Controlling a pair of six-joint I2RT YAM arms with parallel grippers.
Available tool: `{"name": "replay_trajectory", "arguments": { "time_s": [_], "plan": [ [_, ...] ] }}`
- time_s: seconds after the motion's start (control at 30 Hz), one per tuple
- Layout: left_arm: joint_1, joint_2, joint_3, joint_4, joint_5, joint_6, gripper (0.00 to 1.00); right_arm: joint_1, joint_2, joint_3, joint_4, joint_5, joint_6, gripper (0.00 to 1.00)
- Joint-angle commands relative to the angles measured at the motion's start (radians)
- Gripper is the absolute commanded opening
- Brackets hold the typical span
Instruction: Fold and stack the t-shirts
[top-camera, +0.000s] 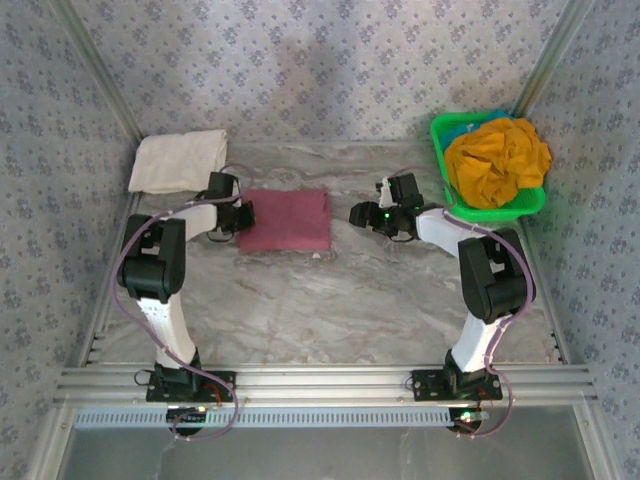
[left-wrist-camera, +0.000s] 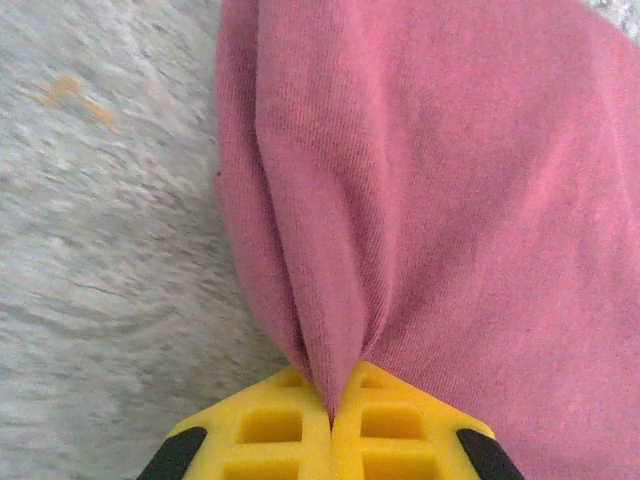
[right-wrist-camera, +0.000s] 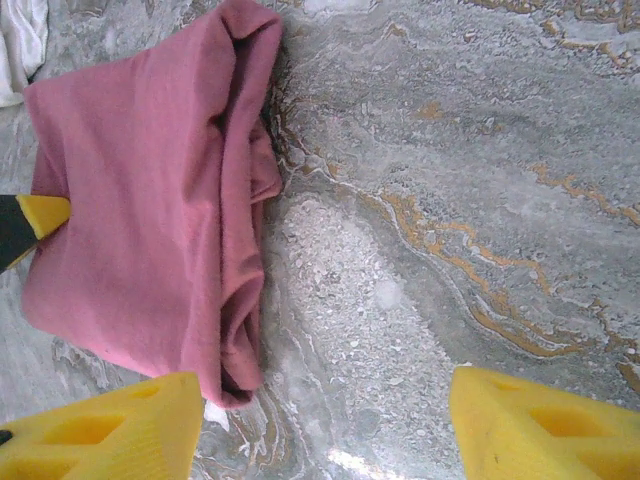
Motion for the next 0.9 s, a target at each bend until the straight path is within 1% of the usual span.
{"name": "replay_trajectory", "arguments": {
  "time_s": [0.0,0.13,0.37,0.5,0.6,0.7,0.87],
  "plan": [
    [-0.009,-0.023,0.089,-0.059,0.007,0.060,0.00,-0.009,-0.016,0.013,-0.015,-0.025,-0.003,0.68],
    [-0.007,-0.016,0.165,-0.071,-0.020,0.070,0.00,-0.014,-0.014,0.031,-0.025,-0.031,-0.004,0.68],
    [0.020,-0.003,0.248,-0.090,-0.017,0.099,0.00,-0.024,-0.017,0.041,-0.036,-0.042,-0.009,0.68],
    [0.055,0.036,0.319,-0.120,0.031,0.125,0.00,-0.029,-0.015,0.041,-0.033,-0.049,-0.002,0.68],
    [0.063,0.076,0.421,-0.159,0.030,0.190,0.00,-0.029,-0.017,0.045,-0.031,-0.058,0.000,0.68],
    [0.080,0.142,0.556,-0.233,0.078,0.243,0.00,-0.027,-0.015,0.056,-0.030,-0.077,-0.004,0.68],
    [0.107,0.219,0.731,-0.306,0.103,0.331,0.00,-0.007,-0.031,0.065,-0.006,-0.165,-0.034,0.68]
  ]
}}
